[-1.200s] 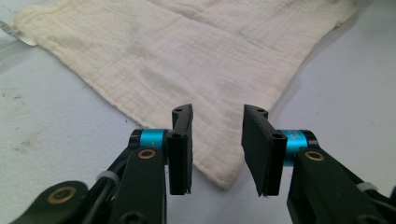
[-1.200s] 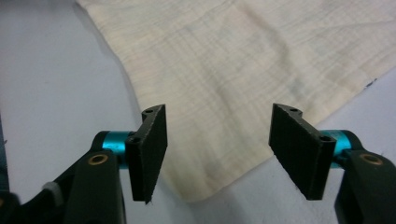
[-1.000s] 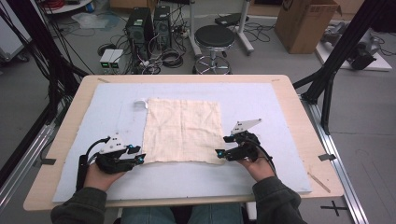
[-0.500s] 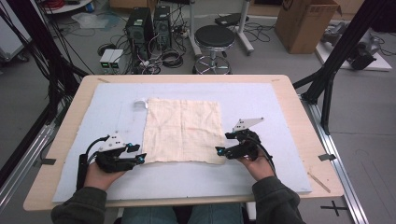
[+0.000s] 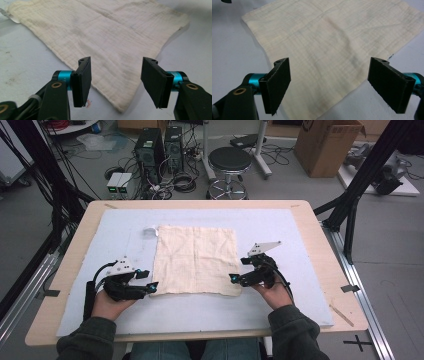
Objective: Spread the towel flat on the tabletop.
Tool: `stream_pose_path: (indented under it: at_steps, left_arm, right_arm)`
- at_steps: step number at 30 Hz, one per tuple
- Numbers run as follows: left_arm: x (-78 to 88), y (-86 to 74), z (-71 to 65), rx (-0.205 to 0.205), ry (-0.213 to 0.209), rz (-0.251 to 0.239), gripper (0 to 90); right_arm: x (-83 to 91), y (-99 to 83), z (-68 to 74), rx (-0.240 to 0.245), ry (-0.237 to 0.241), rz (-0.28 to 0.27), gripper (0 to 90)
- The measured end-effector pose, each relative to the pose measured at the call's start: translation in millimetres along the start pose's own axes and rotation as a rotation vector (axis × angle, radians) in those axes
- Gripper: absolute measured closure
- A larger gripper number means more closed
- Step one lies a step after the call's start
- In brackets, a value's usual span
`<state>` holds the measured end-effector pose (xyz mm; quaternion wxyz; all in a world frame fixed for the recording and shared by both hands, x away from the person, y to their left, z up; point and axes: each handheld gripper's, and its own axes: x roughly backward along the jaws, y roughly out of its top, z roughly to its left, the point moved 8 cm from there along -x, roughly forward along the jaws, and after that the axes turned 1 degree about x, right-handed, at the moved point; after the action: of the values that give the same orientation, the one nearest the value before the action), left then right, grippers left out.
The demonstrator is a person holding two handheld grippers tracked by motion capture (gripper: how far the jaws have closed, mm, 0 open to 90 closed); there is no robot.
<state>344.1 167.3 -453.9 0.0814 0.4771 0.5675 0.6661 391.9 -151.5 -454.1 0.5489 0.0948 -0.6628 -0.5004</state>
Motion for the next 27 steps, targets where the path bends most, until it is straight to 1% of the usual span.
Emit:
stream_pose_path:
  at_steps: [2, 3, 5, 6, 7, 8, 14, 15, 17, 18, 19, 20, 21, 25, 27]
  left_arm:
    - [-1.3, 2.5, 0.7, -0.002, -0.002, 0.001, 41.5]
    - [-2.1, 3.8, 0.6, 0.008, -0.004, -0.002, 41.0]
    - [-3.1, 5.3, 1.3, 0.008, -0.009, 0.001, 39.8]
    - [-4.0, 6.8, 0.8, 0.018, -0.010, -0.004, 39.7]
    - [-4.0, 7.3, 1.0, 0.010, -0.011, 0.005, 39.5]
    - [-4.2, 9.8, 1.3, 0.006, -0.008, 0.002, 39.1]
    - [-5.0, 20.7, 2.8, 0.018, -0.011, -0.014, 38.5]
    - [-5.8, 21.5, 3.3, 0.025, -0.010, -0.016, 38.5]
    - [-5.7, 22.2, 5.1, 0.022, -0.008, -0.014, 38.5]
    - [-5.6, 23.1, 5.7, 0.027, -0.008, -0.014, 38.5]
    - [-5.0, 23.5, 6.9, 0.023, -0.008, -0.006, 38.5]
    - [-5.4, 25.3, 7.4, 0.029, -0.005, -0.013, 38.5]
    - [-4.5, 26.4, 8.7, 0.021, -0.004, -0.006, 38.4]
    - [-4.7, 33.0, 12.3, 0.031, -0.003, -0.020, 38.3]
    - [-5.3, 34.1, 15.2, 0.024, 0.003, -0.010, 38.3]
  right_arm:
    - [-0.7, 2.4, -0.7, 0.002, -0.002, -0.001, 18.0]
    - [-1.0, 3.0, -1.1, 0.002, 0.000, 0.002, 18.0]
    - [-1.0, 4.8, -1.7, -0.005, 0.006, 0.005, 18.0]
    - [-0.7, 5.2, -2.1, -0.006, 0.007, 0.008, 18.0]
    - [-0.5, 6.9, -3.1, -0.005, 0.008, 0.005, 18.0]
    - [-0.4, 8.0, -3.6, -0.003, 0.009, 0.002, 18.0]
    - [3.7, 17.0, -4.7, -0.008, 0.009, -0.015, 18.1]
    - [4.1, 18.4, -4.2, -0.010, 0.018, -0.021, 18.1]
    - [4.3, 20.3, -4.2, -0.010, 0.017, -0.022, 18.1]
    - [4.3, 21.3, -5.0, -0.002, 0.017, -0.021, 18.1]
    - [4.5, 22.1, -4.6, -0.008, 0.019, -0.019, 18.1]
    - [4.3, 23.3, -5.0, -0.007, 0.019, -0.020, 18.1]
    - [4.3, 24.5, -5.7, 0.000, 0.019, -0.018, 18.1]
    - [4.8, 31.8, -6.6, 0.002, 0.020, -0.015, 18.1]
    - [4.3, 36.1, -7.8, 0.005, 0.024, -0.019, 18.1]
